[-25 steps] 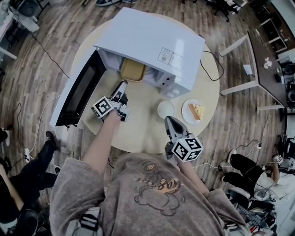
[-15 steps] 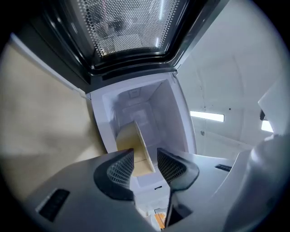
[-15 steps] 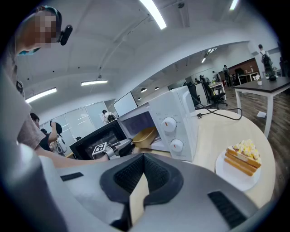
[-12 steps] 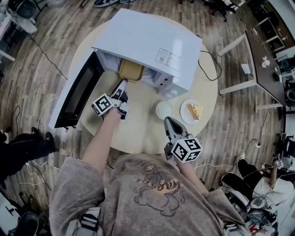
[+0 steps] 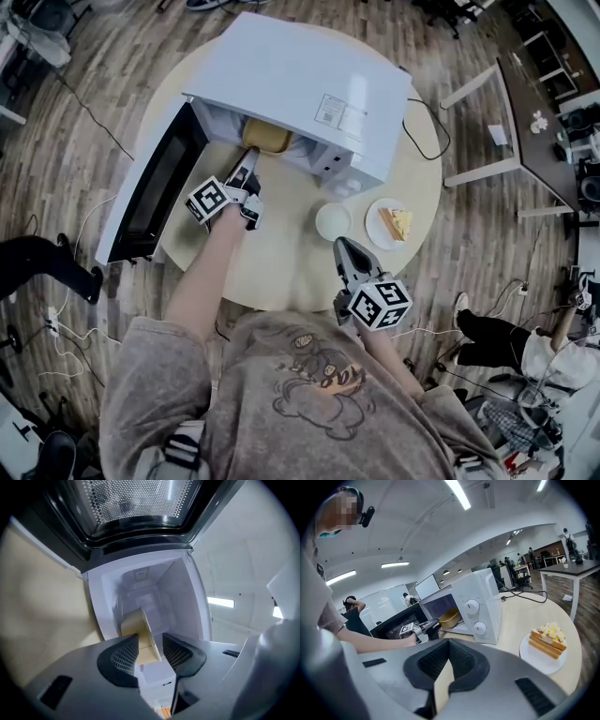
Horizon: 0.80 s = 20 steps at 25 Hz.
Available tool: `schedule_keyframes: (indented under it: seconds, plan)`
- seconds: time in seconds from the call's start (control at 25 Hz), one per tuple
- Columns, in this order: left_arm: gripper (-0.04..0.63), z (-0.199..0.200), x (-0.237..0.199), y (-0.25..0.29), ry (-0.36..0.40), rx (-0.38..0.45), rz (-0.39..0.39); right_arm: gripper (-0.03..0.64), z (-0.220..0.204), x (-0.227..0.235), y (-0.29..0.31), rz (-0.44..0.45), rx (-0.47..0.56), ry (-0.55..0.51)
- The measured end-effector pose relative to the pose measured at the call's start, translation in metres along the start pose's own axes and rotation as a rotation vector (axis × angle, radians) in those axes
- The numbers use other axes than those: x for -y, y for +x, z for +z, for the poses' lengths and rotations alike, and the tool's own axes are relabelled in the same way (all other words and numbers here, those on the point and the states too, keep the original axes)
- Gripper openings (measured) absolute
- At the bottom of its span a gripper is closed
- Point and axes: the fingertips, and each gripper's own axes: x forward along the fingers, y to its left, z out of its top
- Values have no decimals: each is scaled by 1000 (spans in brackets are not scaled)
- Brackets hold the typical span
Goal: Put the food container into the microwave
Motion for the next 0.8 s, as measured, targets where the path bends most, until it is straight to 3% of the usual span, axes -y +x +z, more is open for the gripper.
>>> schedule_keyframes:
  seconds: [0.8]
  plan:
    - [150,10,-9,30,-2,-34,47,0,-2,1,1,-25,-7,20]
